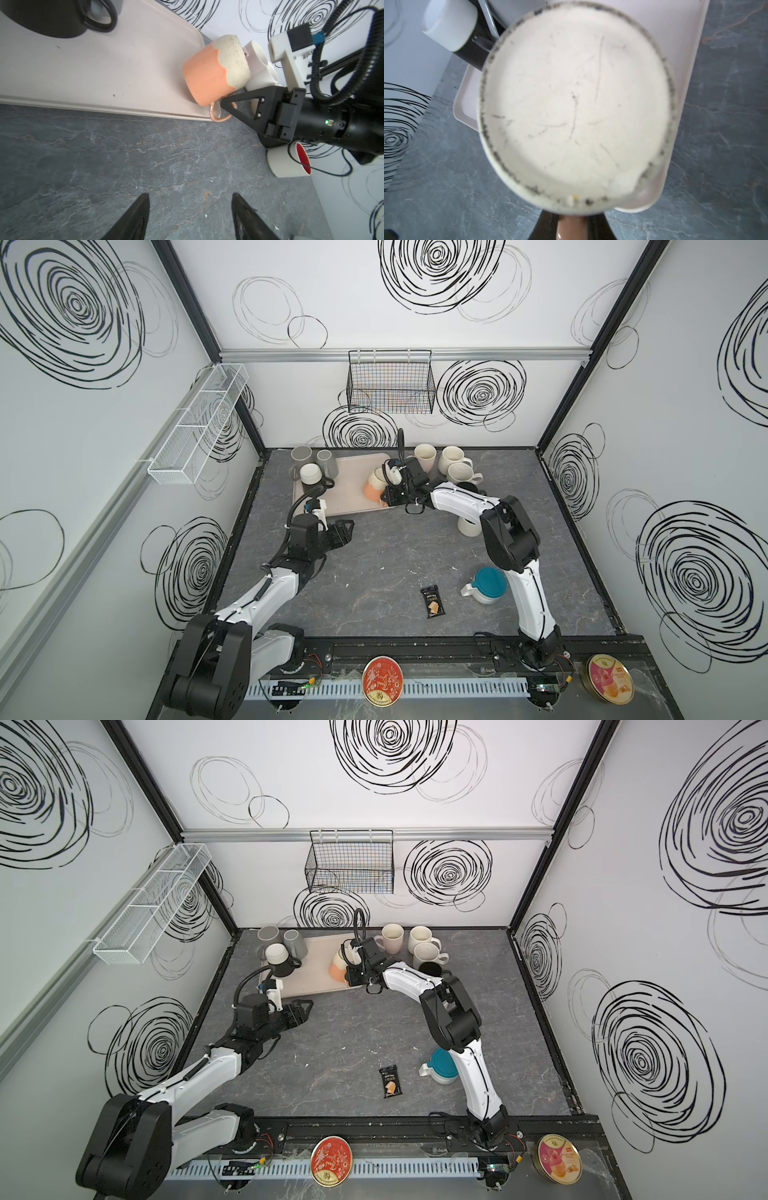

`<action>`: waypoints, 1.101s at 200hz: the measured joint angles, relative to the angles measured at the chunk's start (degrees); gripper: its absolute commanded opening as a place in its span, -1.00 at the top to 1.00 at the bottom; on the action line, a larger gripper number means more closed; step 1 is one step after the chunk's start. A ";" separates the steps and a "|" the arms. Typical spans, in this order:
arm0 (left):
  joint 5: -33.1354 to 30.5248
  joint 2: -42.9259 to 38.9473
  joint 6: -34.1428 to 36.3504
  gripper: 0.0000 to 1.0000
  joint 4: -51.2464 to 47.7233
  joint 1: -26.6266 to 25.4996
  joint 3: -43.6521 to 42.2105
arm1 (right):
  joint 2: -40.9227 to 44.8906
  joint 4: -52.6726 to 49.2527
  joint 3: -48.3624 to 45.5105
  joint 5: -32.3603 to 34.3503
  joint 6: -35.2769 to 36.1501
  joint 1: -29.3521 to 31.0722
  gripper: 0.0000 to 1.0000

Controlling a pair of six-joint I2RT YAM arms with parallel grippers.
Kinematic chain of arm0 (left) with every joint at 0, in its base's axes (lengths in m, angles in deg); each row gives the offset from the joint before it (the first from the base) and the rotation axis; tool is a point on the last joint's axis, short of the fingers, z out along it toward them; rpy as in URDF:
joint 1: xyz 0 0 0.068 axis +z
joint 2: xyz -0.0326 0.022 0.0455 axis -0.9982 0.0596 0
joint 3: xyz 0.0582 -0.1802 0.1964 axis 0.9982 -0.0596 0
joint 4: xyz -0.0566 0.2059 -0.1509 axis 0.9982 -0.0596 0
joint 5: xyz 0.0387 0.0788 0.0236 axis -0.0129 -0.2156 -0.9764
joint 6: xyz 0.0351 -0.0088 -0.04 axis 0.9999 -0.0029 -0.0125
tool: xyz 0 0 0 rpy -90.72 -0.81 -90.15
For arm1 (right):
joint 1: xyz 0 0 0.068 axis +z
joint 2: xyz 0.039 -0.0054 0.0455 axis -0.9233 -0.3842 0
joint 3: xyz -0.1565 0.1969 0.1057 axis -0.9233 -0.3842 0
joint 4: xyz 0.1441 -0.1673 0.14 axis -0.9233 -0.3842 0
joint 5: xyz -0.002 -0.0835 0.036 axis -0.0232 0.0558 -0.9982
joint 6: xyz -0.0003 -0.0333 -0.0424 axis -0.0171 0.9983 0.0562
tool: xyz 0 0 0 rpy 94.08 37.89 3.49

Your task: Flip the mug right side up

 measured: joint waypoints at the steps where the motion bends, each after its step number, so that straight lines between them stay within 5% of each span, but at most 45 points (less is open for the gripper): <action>1: 0.09 0.04 0.00 -0.31 0.09 -0.02 0.00 | 0.00 0.13 -0.04 -0.11 -0.09 -0.02 1.00; 121: 9.40 -3.72 1.40 -0.38 6.82 -0.09 7.08 | 16.76 28.52 -19.08 -6.97 -10.23 -1.40 1.00; 220: 19.21 -0.44 -15.52 -0.32 26.62 2.82 12.46 | 22.99 43.30 -21.07 -14.73 -19.23 0.00 1.00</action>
